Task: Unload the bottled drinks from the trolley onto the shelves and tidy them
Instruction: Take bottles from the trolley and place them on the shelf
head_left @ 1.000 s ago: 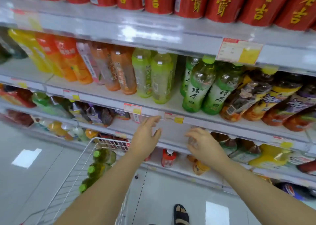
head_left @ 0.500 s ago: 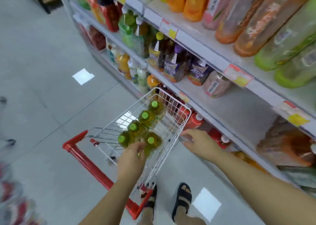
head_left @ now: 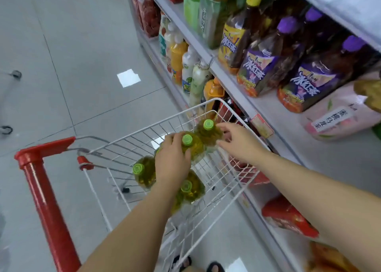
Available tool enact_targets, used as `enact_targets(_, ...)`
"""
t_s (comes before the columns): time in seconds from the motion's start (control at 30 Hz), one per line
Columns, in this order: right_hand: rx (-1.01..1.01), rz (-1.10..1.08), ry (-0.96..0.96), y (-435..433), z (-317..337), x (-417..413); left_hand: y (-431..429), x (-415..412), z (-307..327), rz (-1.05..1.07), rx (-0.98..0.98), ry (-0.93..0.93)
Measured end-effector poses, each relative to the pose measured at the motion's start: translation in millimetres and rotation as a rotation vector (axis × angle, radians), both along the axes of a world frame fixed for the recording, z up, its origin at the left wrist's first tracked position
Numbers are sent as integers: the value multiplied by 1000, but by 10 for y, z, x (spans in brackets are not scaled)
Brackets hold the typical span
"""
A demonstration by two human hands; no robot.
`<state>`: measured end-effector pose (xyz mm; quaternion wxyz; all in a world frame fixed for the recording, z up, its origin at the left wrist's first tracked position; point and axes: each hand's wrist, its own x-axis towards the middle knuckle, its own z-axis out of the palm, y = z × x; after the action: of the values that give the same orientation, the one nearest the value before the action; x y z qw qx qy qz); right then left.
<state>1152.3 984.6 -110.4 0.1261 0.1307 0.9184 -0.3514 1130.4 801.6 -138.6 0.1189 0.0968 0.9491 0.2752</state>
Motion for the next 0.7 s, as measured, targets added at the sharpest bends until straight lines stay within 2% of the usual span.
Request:
enact_targets(0.17, 31, 111, 90, 80, -521, -316, 198, -431, -507, -233, -216, -103)
enact_targets(0.4, 88, 87, 206, 146, -962, -595, 286, -801, -591, -425, -251, -127)
enact_targets(0.57, 56, 56, 251, 193, -1052, -621, 347, -836, -606, -459, -288, -81)
enact_targets(0.7, 152, -6, 293, 252, -941, -523, 453, -842, -594, -477, -294, -55)
